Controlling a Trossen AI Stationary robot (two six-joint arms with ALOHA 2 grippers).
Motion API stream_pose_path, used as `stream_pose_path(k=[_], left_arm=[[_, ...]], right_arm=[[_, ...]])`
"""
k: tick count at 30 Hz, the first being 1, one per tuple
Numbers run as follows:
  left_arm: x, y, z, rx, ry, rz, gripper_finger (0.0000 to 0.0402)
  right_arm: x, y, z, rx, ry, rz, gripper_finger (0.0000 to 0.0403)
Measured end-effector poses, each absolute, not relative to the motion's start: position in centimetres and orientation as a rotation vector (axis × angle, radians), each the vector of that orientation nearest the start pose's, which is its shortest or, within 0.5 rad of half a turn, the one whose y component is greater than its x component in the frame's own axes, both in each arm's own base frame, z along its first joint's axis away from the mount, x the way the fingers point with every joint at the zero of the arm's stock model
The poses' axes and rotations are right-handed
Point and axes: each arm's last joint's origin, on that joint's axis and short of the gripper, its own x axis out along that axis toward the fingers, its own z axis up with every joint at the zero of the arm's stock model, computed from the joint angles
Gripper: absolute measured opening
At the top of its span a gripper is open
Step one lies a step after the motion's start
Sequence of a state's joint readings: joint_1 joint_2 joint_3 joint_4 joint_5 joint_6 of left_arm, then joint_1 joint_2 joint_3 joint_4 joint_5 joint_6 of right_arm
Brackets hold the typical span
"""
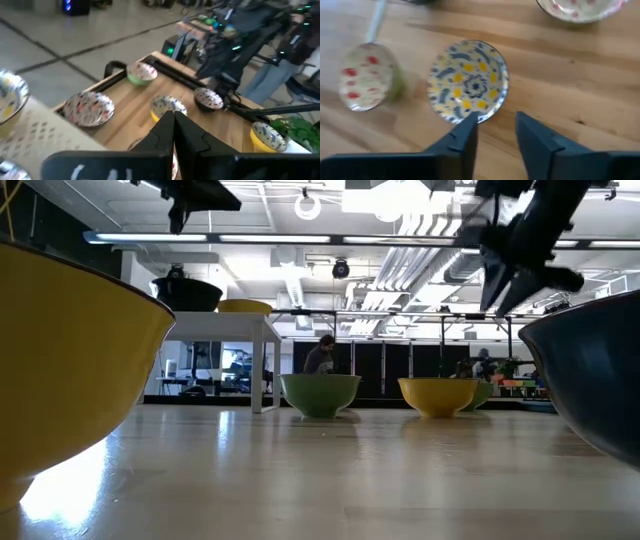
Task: Pick & Place Mini bowls
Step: Stack the yellow patterned bowl on the yellow patterned bowl on the shelf
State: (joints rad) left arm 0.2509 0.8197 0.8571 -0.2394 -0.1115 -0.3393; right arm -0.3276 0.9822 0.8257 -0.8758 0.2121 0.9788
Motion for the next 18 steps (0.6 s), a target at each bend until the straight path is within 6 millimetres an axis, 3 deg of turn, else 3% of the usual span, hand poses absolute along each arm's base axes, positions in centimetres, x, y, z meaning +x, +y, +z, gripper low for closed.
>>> stream_pose_path(k=[4, 8, 13, 18], left_arm=[[17.8, 4.1, 34.0, -0.321, 0.18, 0.353, 0.0005], [18.0, 3.8, 33.9, -0.301, 0.193, 0.335, 0.0005], [18.0, 3.8, 33.7, -0.29, 0.207, 0.339, 0.0005], [17.9, 3.8, 33.4, -0.29, 0.244, 0.348, 0.0005]], right_arm=[[17.1, -8.0, 22.3, 1.044, 0.659, -0.957, 0.0174], [17.5, -9.1, 18.9, 1.152, 0.564, -0.944, 0.0191], [17.3, -9.6, 16.0, 1.183, 0.561, -0.993, 0.0172], [17.9, -10.1, 14.7, 1.176, 0.547, -0.957, 0.0126]])
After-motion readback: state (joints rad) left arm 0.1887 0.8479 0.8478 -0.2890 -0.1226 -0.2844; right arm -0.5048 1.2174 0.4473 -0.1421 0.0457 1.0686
